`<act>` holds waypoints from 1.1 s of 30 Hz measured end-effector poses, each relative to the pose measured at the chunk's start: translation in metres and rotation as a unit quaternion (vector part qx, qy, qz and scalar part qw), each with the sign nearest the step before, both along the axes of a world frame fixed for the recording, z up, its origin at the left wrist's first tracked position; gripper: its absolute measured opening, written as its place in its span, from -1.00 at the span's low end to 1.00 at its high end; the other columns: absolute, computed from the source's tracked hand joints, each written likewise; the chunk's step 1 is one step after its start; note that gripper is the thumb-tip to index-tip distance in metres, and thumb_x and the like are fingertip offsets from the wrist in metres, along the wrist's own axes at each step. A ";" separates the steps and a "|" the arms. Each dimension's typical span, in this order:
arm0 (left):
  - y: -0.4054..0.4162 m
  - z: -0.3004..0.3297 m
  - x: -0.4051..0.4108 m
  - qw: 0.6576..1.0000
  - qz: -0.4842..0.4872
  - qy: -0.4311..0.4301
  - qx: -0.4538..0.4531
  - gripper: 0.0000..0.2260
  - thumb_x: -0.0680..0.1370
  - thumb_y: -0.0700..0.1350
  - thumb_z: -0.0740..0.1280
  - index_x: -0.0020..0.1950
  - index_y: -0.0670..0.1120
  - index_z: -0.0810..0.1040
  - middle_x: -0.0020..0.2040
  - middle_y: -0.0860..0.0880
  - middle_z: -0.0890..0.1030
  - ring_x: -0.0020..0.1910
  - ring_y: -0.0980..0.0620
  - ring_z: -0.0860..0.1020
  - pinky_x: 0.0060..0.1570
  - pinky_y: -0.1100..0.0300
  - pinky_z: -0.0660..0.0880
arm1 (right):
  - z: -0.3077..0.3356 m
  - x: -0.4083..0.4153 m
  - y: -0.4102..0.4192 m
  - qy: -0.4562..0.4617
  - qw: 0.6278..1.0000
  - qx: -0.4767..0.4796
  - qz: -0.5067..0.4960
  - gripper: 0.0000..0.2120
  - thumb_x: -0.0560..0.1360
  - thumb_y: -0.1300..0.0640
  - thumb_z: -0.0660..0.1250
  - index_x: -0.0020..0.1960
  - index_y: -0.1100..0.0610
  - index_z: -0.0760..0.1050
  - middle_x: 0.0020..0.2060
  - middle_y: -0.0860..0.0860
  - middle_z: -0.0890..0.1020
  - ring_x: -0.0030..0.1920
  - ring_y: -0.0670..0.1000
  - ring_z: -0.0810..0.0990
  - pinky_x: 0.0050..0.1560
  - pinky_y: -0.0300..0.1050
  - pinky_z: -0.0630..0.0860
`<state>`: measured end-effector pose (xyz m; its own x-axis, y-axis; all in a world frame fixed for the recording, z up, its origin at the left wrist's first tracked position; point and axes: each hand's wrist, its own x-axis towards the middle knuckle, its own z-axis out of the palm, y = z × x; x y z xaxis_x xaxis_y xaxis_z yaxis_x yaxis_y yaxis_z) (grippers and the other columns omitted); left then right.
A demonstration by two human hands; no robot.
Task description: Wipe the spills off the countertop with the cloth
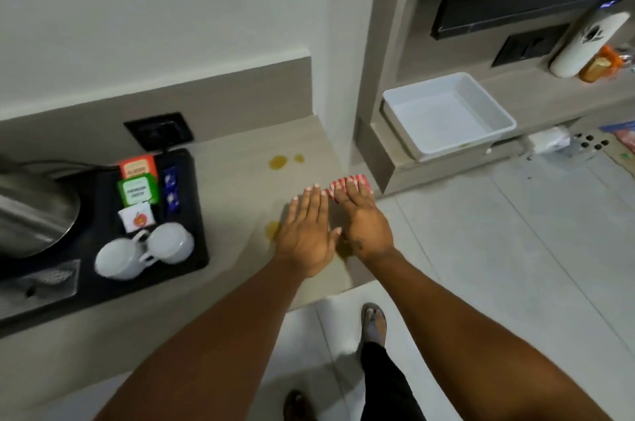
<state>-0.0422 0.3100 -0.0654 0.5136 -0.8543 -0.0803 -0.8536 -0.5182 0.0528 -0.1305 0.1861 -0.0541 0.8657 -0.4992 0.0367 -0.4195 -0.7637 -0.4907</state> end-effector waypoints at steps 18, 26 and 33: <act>0.166 -0.058 0.014 0.994 0.093 0.049 0.006 -0.11 0.58 0.38 -0.06 0.64 -0.31 0.06 0.66 -0.31 0.10 0.66 -0.27 0.04 0.63 -0.20 0.00 | -0.053 -0.063 0.059 0.041 0.980 0.014 -0.196 -0.56 0.64 0.11 0.21 0.52 0.10 0.35 0.50 0.11 0.44 0.54 0.19 0.31 0.54 0.18 0.29; 0.164 -0.060 0.017 0.994 0.097 0.045 0.028 -0.09 0.58 0.40 -0.11 0.65 -0.30 -0.02 0.68 -0.29 0.01 0.67 -0.25 -0.06 0.64 -0.19 -0.09 | -0.063 -0.049 0.047 0.049 0.985 0.000 -0.165 -0.52 0.66 0.13 0.12 0.57 0.14 0.26 0.56 0.11 0.32 0.62 0.17 0.12 0.62 0.02 -0.04; 0.163 -0.061 0.017 0.994 0.098 0.043 0.021 -0.09 0.57 0.40 -0.08 0.64 -0.31 0.03 0.67 -0.30 0.07 0.67 -0.27 0.00 0.63 -0.21 -0.02 | -0.059 -0.037 0.035 0.058 0.986 0.035 -0.150 -0.51 0.65 0.14 0.12 0.57 0.16 0.24 0.58 0.14 0.29 0.62 0.18 0.08 0.59 -0.01 -0.11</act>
